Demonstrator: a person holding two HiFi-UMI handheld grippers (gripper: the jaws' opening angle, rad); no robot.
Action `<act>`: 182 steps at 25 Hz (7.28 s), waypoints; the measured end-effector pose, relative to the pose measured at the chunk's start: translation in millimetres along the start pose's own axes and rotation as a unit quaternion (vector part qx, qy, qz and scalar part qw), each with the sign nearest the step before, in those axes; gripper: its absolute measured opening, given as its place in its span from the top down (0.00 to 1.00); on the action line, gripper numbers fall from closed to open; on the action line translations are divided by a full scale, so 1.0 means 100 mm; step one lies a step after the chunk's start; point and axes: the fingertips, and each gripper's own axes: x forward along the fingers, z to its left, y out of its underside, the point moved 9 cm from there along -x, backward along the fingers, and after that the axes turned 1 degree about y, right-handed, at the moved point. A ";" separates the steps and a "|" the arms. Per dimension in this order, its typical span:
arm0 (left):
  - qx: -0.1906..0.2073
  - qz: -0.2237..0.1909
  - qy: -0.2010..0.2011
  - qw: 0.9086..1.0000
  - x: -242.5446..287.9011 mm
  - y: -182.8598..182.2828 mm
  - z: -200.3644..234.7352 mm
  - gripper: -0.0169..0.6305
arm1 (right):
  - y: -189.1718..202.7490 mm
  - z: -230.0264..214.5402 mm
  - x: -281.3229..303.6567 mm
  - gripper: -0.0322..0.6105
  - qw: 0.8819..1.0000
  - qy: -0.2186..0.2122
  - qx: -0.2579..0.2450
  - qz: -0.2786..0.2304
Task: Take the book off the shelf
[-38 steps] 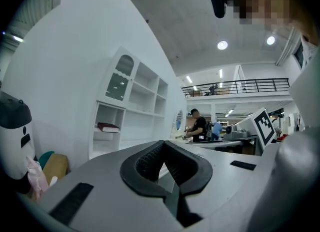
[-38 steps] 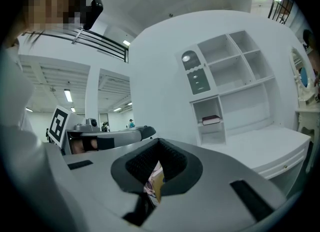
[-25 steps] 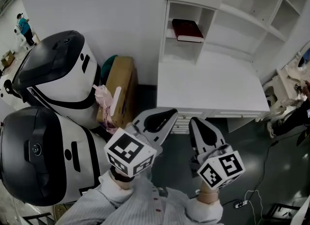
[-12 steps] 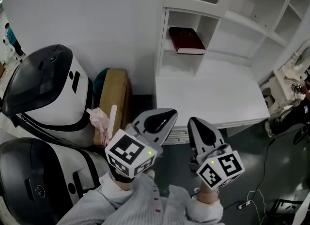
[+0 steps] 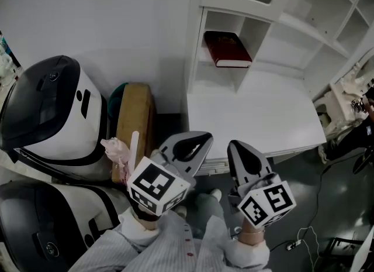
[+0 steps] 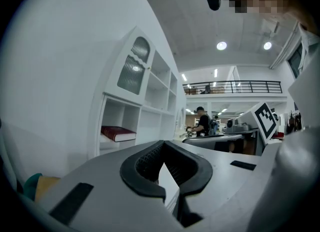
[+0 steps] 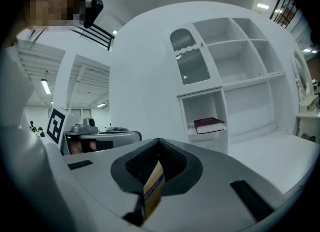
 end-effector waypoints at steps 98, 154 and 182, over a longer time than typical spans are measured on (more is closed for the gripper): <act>-0.016 0.073 -0.159 0.984 2.31 0.05 1.76 0.96 | -0.18 -2.52 2.72 0.59 0.871 -0.077 -0.470 0.120; -0.040 0.076 -0.133 0.987 2.24 0.25 2.11 0.96 | 0.22 -2.46 3.14 0.57 0.721 0.063 -0.680 0.118; -0.021 0.076 -0.172 0.982 2.00 0.12 1.56 0.96 | 0.05 -2.28 2.55 0.59 0.754 0.030 -0.651 0.084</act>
